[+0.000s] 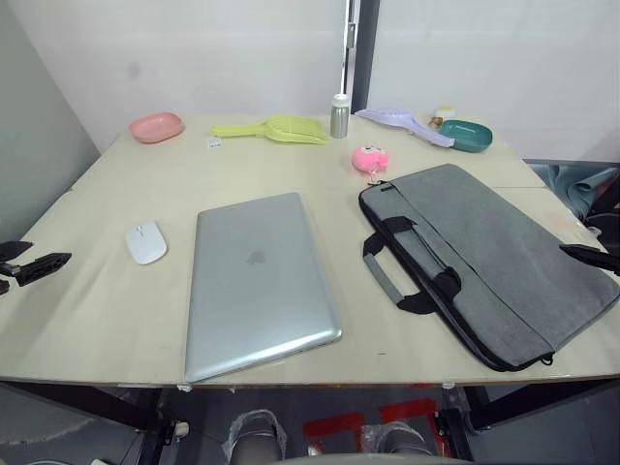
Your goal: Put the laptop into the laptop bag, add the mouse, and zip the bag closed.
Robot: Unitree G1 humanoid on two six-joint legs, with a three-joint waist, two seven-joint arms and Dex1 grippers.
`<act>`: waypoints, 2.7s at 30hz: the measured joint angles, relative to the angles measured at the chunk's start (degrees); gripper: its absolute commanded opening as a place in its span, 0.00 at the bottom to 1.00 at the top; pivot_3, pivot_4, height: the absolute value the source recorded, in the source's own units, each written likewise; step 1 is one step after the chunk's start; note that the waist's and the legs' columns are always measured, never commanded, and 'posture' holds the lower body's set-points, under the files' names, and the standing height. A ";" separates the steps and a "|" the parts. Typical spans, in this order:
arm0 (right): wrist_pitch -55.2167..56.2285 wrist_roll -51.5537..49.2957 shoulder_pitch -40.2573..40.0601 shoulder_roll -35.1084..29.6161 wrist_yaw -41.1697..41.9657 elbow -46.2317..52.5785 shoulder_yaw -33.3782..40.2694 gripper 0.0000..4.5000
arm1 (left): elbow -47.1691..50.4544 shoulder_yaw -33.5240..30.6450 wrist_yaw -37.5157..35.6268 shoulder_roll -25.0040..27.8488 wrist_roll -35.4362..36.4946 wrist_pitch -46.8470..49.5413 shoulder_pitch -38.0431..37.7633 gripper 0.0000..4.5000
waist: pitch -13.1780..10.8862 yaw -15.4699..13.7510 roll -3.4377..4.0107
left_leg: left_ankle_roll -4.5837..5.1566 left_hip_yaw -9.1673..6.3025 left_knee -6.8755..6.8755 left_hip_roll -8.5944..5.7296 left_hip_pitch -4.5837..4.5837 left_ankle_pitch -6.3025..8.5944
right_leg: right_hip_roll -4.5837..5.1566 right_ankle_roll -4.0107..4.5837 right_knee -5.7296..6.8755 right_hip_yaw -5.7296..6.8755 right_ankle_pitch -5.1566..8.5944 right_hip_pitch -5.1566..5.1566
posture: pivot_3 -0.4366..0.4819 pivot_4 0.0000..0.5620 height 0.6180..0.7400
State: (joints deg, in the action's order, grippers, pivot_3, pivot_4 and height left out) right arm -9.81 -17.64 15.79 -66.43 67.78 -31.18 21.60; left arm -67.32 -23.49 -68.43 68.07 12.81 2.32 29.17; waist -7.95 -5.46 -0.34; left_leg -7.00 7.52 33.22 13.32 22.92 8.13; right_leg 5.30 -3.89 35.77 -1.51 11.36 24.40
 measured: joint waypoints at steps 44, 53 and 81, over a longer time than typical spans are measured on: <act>-28.05 10.95 20.26 36.45 -23.29 35.52 -42.39 0.01 | 30.10 25.04 -14.65 -7.19 22.48 78.42 2.73 1.00 | -0.06 0.06 0.10 | -0.52 -0.21 -0.19 -0.04 0.05 -0.24 | -0.06 0.03 0.11 0.12 0.02 0.07 | 0.48 0.27 1.00; -26.74 15.55 20.27 42.18 -24.26 29.33 -46.82 0.01 | 21.76 26.63 -14.76 -11.99 18.98 70.16 6.72 1.00 | -0.04 0.06 0.08 | -0.57 -0.32 -0.15 -0.05 0.04 -0.26 | -0.06 0.03 0.17 0.20 0.01 0.00 | 0.48 0.27 1.00; -22.63 18.73 19.38 46.11 -23.82 27.05 -48.01 0.00 | 28.84 24.66 -15.21 -19.18 18.66 68.38 5.56 0.94 | 0.02 0.17 0.13 | -0.57 -0.55 -0.10 -0.08 -0.11 -0.26 | -0.02 0.03 0.07 0.37 0.01 -0.39 | 0.48 0.27 1.00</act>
State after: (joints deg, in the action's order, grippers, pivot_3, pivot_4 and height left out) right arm -32.43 1.09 35.17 -20.32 43.96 -4.13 -26.41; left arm -38.47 1.17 -83.64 48.89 31.47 70.70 34.73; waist -7.93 -5.29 -0.22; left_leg -7.57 6.97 33.12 13.24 22.81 7.87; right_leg 5.28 -3.86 35.85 -1.13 11.38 24.01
